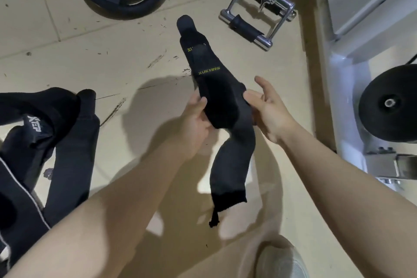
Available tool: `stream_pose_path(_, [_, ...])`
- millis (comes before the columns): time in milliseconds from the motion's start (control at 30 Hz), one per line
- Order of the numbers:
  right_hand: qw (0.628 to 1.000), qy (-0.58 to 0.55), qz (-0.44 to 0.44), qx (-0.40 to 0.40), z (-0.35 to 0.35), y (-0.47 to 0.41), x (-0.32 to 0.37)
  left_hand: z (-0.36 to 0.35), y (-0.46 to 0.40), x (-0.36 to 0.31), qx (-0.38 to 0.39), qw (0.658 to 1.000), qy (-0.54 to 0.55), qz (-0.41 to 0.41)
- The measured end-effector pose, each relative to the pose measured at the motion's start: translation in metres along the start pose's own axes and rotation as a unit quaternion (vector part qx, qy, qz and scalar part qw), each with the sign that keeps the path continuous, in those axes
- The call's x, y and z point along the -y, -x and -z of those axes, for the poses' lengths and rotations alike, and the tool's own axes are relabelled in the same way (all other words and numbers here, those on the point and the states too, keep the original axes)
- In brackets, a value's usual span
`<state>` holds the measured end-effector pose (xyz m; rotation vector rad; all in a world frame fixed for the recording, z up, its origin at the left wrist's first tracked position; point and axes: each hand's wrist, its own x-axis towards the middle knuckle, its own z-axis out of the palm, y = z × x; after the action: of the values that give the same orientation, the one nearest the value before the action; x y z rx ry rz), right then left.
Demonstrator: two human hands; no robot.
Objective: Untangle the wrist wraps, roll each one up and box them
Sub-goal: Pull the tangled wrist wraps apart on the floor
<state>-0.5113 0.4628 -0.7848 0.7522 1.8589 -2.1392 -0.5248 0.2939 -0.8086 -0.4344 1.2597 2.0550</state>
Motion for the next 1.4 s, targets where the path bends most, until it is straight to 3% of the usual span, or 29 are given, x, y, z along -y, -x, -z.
stream_pose_path(67, [0.997, -0.028, -0.071, -0.009, 0.011, 0.005, 0.003, -0.003, 0.0, 0.008, 0.014, 0.997, -0.064, 0.035])
stream_pose_path(200, [0.959, 0.224, -0.134, 0.11, 0.019, 0.024, -0.015, -0.014, -0.002, 0.032, -0.025, 0.971, -0.222, 0.087])
stream_pose_path(267, [0.946, 0.257, -0.141, 0.139, 0.023, 0.03, -0.017, -0.018, -0.006, 0.036, -0.067, 0.961, -0.241, 0.12])
stream_pose_path(300, [0.945, 0.251, -0.15, 0.144, 0.024, 0.033, -0.016, -0.02, -0.006, 0.035, -0.086, 0.959, -0.22, 0.157])
stream_pose_path(367, [0.957, 0.222, -0.168, 0.08, 0.026, 0.031, -0.021, -0.025, 0.0, 0.032, -0.087, 0.965, -0.12, 0.215])
stream_pose_path(433, [0.969, 0.186, -0.16, -0.033, 0.03, 0.026, -0.028, -0.027, 0.011, 0.034, -0.071, 0.974, -0.017, 0.214])
stream_pose_path(500, [0.969, 0.149, -0.176, -0.09, 0.036, 0.026, -0.039, -0.02, 0.02, 0.045, -0.058, 0.976, 0.016, 0.211])
stream_pose_path(600, [0.954, 0.188, -0.221, -0.071, 0.044, 0.042, -0.055, -0.009, 0.034, 0.07, -0.026, 0.962, -0.078, 0.258])
stream_pose_path(733, [0.945, 0.223, -0.231, -0.066, 0.055, 0.08, -0.078, -0.013, 0.04, 0.094, -0.066, 0.967, -0.121, 0.214])
stream_pose_path(833, [0.945, 0.243, -0.219, -0.008, 0.06, 0.103, -0.098, -0.023, 0.037, 0.101, -0.073, 0.965, -0.13, 0.214])
stream_pose_path(1000, [0.971, 0.129, -0.202, -0.029, 0.066, 0.119, -0.098, -0.032, 0.038, 0.102, -0.11, 0.958, -0.153, 0.215])
stream_pose_path(1100, [0.973, 0.103, -0.206, -0.018, 0.083, 0.123, -0.09, -0.039, 0.04, 0.102, -0.088, 0.956, -0.162, 0.23])
stream_pose_path(1200, [0.941, 0.24, -0.234, 0.037, 0.093, 0.127, -0.086, -0.042, 0.037, 0.106, -0.11, 0.9, -0.393, 0.152])
stream_pose_path(1300, [0.874, 0.315, -0.351, 0.119, 0.086, 0.132, -0.082, -0.035, 0.041, 0.104, -0.119, 0.782, -0.603, 0.106])
stream_pose_path(1333, [0.863, 0.316, -0.372, 0.133, 0.083, 0.132, -0.081, -0.03, 0.039, 0.103, -0.127, 0.752, -0.642, 0.08])
stream_pose_path(1400, [0.856, 0.305, -0.393, 0.14, 0.076, 0.127, -0.079, -0.022, 0.036, 0.097, -0.124, 0.729, -0.674, -0.002])
